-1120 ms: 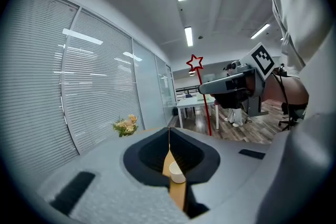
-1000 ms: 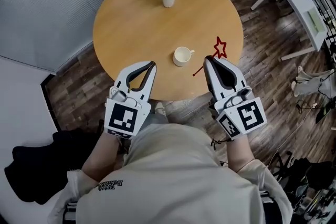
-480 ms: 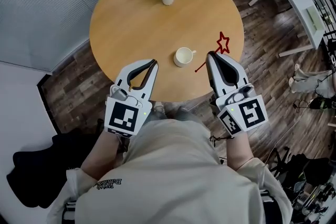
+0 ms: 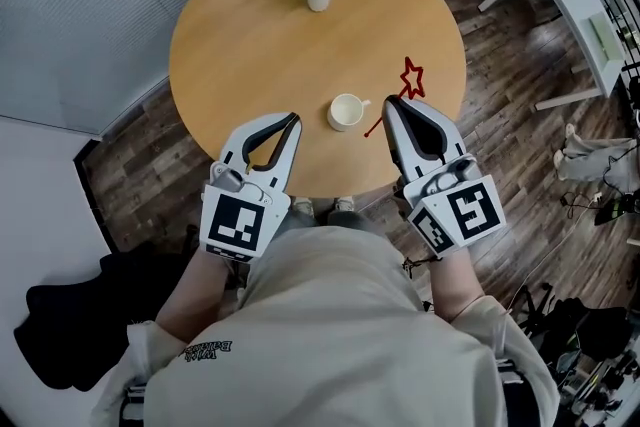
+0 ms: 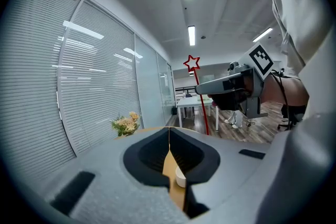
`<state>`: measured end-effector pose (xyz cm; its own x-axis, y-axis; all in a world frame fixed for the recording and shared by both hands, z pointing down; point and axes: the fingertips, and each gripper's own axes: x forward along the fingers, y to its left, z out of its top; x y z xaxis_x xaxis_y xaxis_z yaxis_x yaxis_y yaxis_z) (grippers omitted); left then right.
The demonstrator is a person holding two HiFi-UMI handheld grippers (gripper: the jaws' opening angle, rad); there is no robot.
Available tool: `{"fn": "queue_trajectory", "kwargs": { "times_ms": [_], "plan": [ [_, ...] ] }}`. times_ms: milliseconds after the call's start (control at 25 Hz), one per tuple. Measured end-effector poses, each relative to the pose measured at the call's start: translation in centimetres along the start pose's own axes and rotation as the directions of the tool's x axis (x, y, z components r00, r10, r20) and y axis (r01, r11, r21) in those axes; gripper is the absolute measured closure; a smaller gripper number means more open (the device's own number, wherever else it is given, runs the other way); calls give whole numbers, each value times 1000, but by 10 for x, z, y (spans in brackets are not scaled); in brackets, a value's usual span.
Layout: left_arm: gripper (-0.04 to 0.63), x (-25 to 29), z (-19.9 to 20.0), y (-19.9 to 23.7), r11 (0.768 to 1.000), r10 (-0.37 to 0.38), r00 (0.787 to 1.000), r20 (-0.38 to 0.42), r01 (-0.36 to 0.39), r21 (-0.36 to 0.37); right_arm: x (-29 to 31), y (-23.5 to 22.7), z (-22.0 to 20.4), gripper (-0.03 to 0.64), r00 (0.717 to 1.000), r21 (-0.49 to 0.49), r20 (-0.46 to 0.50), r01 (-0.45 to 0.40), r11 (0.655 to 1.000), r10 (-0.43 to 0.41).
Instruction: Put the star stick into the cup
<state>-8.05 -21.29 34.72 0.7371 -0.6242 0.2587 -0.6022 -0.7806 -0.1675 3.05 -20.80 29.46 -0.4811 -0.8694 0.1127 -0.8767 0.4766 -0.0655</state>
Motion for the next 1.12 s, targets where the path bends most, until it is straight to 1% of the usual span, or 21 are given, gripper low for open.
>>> {"fn": "queue_trajectory", "kwargs": {
  "times_ms": [360,640,760,840,960,1120],
  "plan": [
    [574,16,-4,1,999,33,999,-25,-34,-21,14,-10,-4,586,998,37,3,-56,998,55],
    [574,39,-16,11,999,29,998,-54,-31,-40,41,-26,-10,586,998,9,-2,-64,998,64],
    [573,48,-28,17,997,45,997,-68,-49,-62,50,-28,-15,586,998,-29,-10,-58,998,58],
    [574,54,-36,19,996,50,996,-77,-56,-70,57,-30,-20,586,998,-41,-18,-60,997,60],
    [573,66,-48,17,996,39,995,-95,-47,-79,65,-37,-36,586,998,-45,-39,-58,997,56],
    [574,81,-69,13,995,23,992,-127,-35,-89,79,-44,-68,586,996,-14,-76,-55,998,54]
  ]
}}
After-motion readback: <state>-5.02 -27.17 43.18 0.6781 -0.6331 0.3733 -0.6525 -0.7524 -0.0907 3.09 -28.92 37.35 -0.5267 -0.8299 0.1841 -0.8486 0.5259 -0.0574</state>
